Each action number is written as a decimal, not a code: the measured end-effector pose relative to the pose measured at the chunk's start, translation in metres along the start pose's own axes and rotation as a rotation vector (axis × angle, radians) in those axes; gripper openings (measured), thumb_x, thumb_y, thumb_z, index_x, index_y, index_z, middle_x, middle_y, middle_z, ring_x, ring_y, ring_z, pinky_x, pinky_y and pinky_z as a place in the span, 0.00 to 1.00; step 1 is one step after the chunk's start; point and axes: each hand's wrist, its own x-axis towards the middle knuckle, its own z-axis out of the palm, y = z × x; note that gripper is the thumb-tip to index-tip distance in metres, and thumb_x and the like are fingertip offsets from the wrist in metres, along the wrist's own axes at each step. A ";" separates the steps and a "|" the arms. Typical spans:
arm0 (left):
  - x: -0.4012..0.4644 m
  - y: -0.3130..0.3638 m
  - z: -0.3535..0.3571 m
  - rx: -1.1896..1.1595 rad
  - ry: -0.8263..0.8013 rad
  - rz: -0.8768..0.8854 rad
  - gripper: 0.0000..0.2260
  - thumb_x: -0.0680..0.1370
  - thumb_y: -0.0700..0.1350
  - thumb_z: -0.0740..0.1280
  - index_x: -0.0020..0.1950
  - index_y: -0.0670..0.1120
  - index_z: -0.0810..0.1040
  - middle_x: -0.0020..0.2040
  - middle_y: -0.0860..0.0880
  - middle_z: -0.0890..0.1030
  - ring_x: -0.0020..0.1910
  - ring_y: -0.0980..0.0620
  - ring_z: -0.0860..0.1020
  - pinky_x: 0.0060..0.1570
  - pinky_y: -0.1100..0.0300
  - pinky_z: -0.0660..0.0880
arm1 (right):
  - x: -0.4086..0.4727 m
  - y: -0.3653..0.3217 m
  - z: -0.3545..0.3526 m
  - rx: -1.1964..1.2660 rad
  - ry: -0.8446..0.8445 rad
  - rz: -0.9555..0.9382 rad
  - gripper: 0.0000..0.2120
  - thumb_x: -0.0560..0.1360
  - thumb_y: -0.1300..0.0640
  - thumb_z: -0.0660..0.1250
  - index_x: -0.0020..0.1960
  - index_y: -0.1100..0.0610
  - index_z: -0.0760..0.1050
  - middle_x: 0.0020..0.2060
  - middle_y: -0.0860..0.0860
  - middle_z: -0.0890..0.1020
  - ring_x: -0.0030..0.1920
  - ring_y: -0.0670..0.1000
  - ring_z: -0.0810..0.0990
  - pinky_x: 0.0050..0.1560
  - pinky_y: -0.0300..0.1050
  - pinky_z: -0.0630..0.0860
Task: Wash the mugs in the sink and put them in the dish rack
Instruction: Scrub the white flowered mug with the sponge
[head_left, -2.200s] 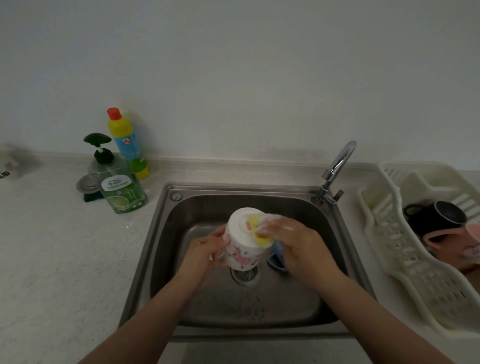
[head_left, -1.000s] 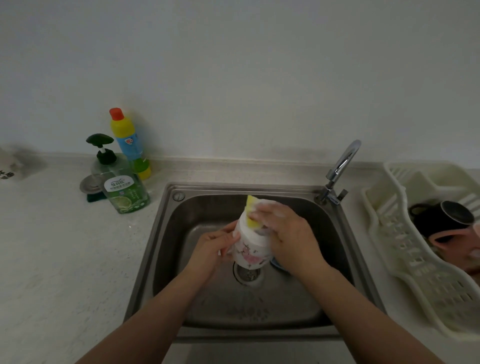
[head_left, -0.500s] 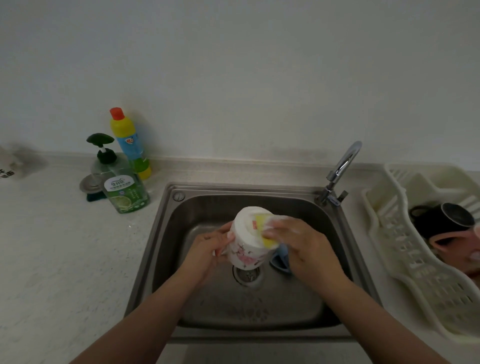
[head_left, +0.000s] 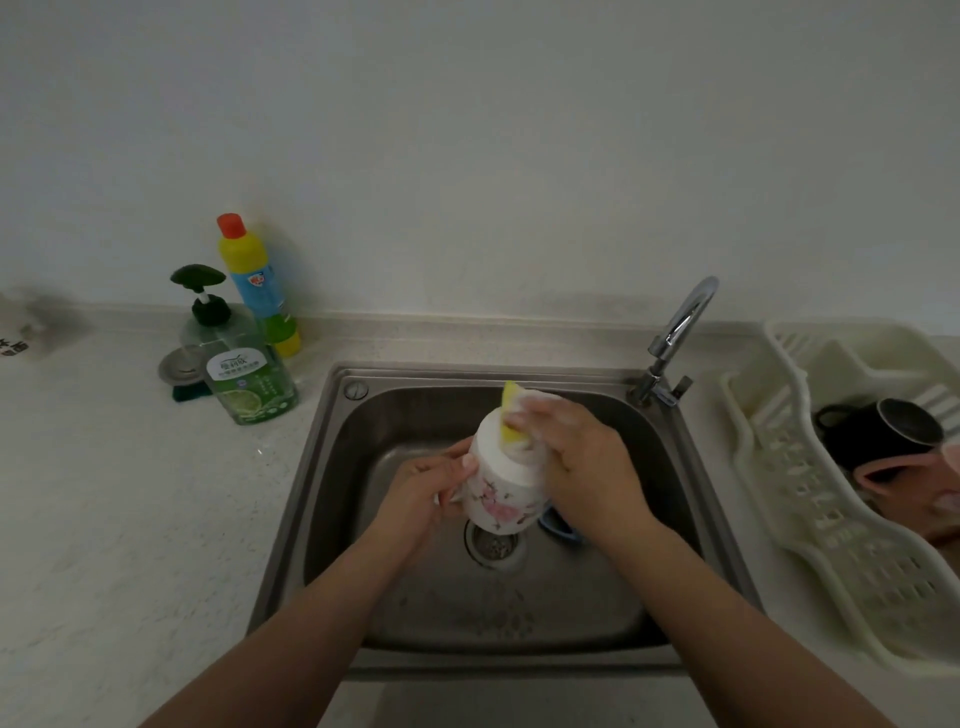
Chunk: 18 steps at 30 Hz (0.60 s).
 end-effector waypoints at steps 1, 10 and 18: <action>0.001 0.001 0.001 -0.011 -0.002 0.003 0.24 0.74 0.41 0.66 0.60 0.23 0.71 0.64 0.38 0.79 0.56 0.45 0.82 0.44 0.55 0.80 | 0.001 -0.009 0.001 -0.001 -0.037 -0.042 0.19 0.76 0.66 0.62 0.63 0.52 0.79 0.66 0.51 0.75 0.68 0.52 0.71 0.70 0.44 0.64; 0.003 0.000 0.003 -0.041 0.040 -0.033 0.13 0.72 0.43 0.68 0.51 0.36 0.82 0.61 0.43 0.81 0.57 0.46 0.82 0.45 0.54 0.82 | -0.001 0.002 -0.002 0.035 0.006 0.014 0.18 0.78 0.60 0.58 0.64 0.51 0.78 0.66 0.50 0.75 0.67 0.49 0.71 0.70 0.44 0.65; 0.001 0.005 0.000 -0.037 0.042 -0.017 0.17 0.72 0.42 0.67 0.58 0.33 0.78 0.65 0.43 0.79 0.58 0.48 0.82 0.45 0.57 0.81 | -0.019 0.018 -0.012 0.004 0.102 -0.036 0.19 0.74 0.62 0.57 0.61 0.52 0.79 0.61 0.54 0.80 0.63 0.55 0.77 0.61 0.59 0.76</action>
